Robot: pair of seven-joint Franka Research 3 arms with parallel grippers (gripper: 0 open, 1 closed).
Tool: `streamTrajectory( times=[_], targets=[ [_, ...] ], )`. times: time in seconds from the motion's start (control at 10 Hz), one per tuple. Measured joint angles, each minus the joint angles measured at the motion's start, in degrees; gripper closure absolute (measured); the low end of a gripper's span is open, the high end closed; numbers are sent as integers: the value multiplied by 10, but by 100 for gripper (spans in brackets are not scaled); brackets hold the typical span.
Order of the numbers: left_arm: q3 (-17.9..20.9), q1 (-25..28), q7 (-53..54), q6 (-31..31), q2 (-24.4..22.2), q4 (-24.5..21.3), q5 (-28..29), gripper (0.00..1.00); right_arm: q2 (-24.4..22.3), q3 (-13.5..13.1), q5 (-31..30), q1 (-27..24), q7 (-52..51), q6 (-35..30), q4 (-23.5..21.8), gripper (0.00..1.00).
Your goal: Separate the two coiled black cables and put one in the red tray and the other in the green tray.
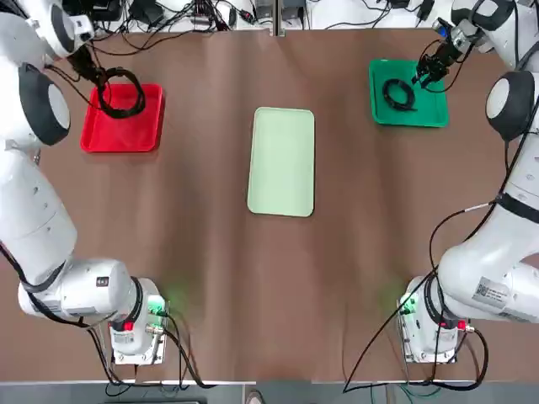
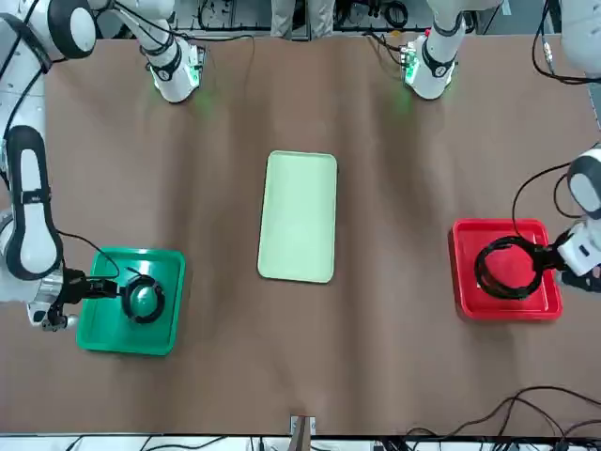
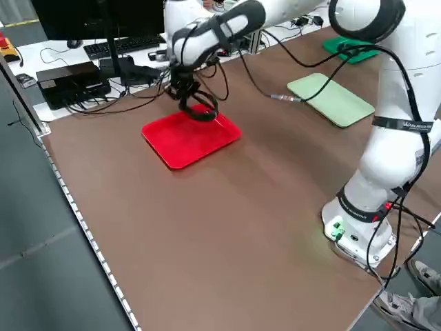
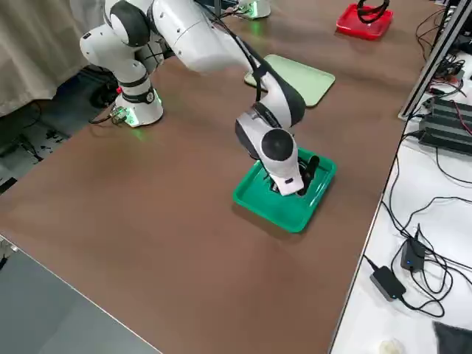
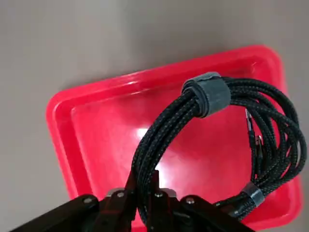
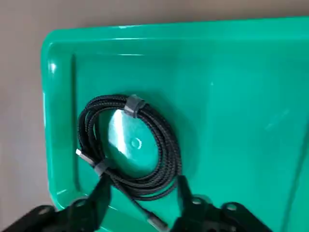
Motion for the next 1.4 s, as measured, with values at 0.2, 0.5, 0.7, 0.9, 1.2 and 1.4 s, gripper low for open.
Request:
streamTrajectory(
  times=[0.2,0.5,0.7,0.9,1.2,1.4],
  targets=[
    [18,1,50,1,26,14,-29,86,-6,0,-31,-1,1,-10,18,1],
    [20,-1,51,1,36,32,-32,44,-70,1,-72,3,20,-79,38,0],
    [21,-7,30,1,24,45,-32,14,-150,5,-98,9,64,-143,44,0],
    [20,-27,-34,-17,-30,42,-32,9,-225,6,-113,21,147,-196,44,0],
    [-35,-38,-204,-119,-141,38,52,8,-308,9,-156,76,283,-266,43,0],
    [-115,-40,-335,-184,-203,35,120,5,-340,10,-171,120,365,-276,39,0]
  ],
)
